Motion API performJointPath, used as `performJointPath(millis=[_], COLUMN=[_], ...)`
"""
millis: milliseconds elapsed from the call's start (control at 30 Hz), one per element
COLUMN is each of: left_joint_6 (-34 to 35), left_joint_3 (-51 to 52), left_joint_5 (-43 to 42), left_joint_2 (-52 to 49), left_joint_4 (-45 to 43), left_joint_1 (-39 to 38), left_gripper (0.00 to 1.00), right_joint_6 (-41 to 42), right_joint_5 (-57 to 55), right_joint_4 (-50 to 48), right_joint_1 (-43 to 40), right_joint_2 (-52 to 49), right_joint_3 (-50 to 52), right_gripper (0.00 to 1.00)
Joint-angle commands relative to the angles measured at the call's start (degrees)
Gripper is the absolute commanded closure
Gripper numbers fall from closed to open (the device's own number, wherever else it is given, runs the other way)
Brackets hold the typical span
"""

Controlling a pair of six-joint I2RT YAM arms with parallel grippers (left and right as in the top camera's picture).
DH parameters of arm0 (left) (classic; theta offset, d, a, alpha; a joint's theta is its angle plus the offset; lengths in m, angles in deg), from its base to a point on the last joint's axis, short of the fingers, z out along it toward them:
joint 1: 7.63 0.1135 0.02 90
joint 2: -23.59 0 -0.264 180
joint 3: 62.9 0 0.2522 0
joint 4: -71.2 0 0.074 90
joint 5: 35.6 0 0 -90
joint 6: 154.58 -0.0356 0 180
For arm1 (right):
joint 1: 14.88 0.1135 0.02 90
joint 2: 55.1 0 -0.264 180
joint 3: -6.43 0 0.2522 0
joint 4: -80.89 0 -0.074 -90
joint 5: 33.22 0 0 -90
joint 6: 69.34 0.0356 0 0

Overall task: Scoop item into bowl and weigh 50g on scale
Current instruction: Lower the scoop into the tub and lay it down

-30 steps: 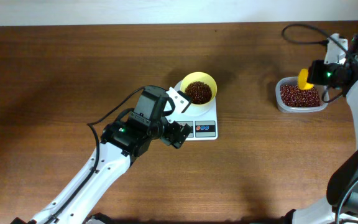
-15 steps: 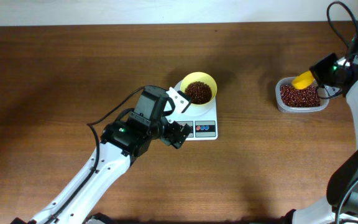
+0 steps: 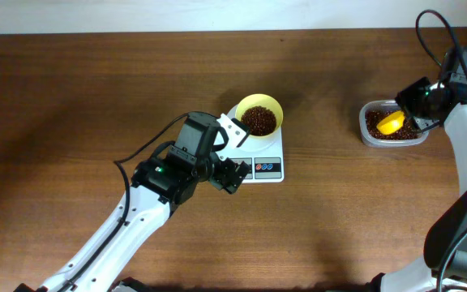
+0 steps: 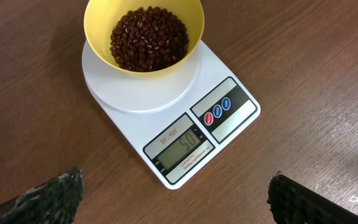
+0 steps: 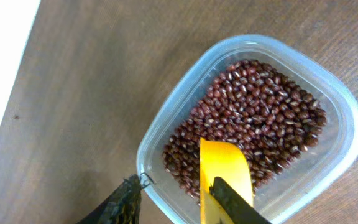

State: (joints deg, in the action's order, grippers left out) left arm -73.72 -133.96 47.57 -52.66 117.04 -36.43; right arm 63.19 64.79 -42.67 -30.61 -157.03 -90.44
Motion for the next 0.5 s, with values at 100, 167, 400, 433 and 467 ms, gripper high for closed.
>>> performJointPath(millis=[100, 167, 400, 433, 467], left_joint_6=[0.70, 0.70, 0.70, 0.70, 0.70], left_joint_3=[-0.07, -0.07, -0.07, -0.07, -0.07], left_joint_5=[-0.39, -0.39, -0.39, -0.39, -0.39], left_joint_2=[1.05, 1.05, 1.05, 1.05, 1.05], left_joint_4=[-0.09, -0.09, -0.09, -0.09, -0.09], left_joint_1=[0.20, 0.20, 0.20, 0.20, 0.20], left_gripper=[0.01, 0.01, 0.01, 0.01, 0.01], right_joint_6=[-0.28, -0.33, -4.85, -5.38, -6.34], right_joint_5=[-2.93, -3.17, -2.82, -2.45, -2.23], right_joint_4=[2.67, 2.64, 6.88, 6.97, 7.10], right_joint_1=[0.46, 0.46, 0.76, 0.76, 0.79], right_joint_2=[1.16, 1.16, 1.16, 1.16, 1.16], right_joint_3=[-0.28, -0.02, 0.50, 0.50, 0.50], right_gripper=[0.59, 0.57, 0.45, 0.44, 0.43])
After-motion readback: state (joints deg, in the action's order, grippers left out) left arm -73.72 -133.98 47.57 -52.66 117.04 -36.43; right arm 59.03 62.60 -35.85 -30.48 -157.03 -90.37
